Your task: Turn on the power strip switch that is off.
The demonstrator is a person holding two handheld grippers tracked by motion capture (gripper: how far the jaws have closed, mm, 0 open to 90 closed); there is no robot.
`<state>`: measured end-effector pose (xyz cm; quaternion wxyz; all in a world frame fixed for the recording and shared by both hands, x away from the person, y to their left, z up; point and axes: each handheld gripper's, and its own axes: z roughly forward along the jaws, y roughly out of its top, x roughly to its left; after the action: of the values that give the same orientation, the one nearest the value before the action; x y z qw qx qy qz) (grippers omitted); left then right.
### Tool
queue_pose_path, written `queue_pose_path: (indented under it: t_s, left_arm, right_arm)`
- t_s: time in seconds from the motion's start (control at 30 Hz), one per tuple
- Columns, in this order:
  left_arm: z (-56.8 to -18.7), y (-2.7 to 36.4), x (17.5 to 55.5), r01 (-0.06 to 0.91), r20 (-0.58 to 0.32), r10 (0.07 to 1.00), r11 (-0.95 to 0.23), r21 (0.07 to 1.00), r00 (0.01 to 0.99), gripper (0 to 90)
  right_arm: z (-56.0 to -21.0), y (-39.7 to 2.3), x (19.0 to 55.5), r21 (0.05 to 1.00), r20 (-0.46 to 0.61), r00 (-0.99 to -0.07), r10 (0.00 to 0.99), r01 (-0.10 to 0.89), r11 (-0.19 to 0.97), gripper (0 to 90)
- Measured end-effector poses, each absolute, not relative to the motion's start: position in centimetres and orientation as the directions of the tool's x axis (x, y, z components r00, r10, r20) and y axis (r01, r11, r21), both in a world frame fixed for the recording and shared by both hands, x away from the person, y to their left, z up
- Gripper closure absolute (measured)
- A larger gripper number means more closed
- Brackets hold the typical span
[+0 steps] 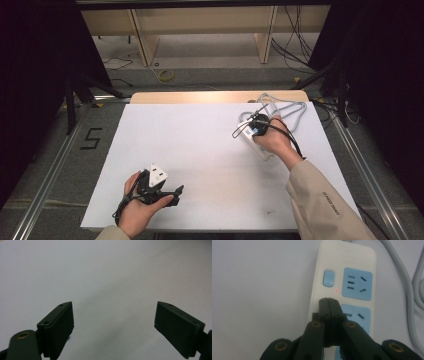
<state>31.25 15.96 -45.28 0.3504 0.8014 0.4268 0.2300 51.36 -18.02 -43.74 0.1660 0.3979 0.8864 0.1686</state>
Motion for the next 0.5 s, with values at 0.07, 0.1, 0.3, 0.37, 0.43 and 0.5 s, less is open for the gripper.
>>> queue_pose_path:
  t_s: [0.07, 0.1, 0.3, 0.37, 0.43, 0.5]
  left_arm:
    - [-45.3, 15.96, 31.25, 0.525, 0.067, 0.845, -0.389, 0.757, 0.53, 15.4]
    - [-45.29, 15.95, 31.24, 0.524, 0.067, 0.845, -0.389, 0.758, 0.53, 15.4]
    - [-45.28, 15.94, 31.24, 0.524, 0.067, 0.845, -0.389, 0.758, 0.53, 15.4]
    - [-45.25, 15.99, 31.26, 0.522, 0.071, 0.845, -0.391, 0.758, 0.53, 15.4]
    - [-45.25, 16.04, 31.28, 0.522, 0.072, 0.844, -0.393, 0.757, 0.531, 15.4]
    - [-45.27, 16.04, 31.31, 0.526, 0.069, 0.845, -0.392, 0.755, 0.531, 15.4]
  right_arm:
    - [-43.72, -17.97, 51.37, 0.426, -0.165, -0.63, 0.759, 0.649, 0.631, 90.0]
    - [-43.72, -17.97, 51.38, 0.426, -0.164, -0.63, 0.759, 0.649, 0.63, 90.0]
    - [-43.72, -17.96, 51.37, 0.426, -0.167, -0.631, 0.757, 0.647, 0.633, 90.0]
    - [-43.73, -17.9, 51.3, 0.426, -0.173, -0.633, 0.755, 0.643, 0.637, 90.0]
    - [-43.73, -17.89, 51.26, 0.426, -0.177, -0.634, 0.752, 0.64, 0.64, 90.0]
    - [-43.74, -17.81, 51.16, 0.423, -0.19, -0.637, 0.747, 0.633, 0.648, 90.0]
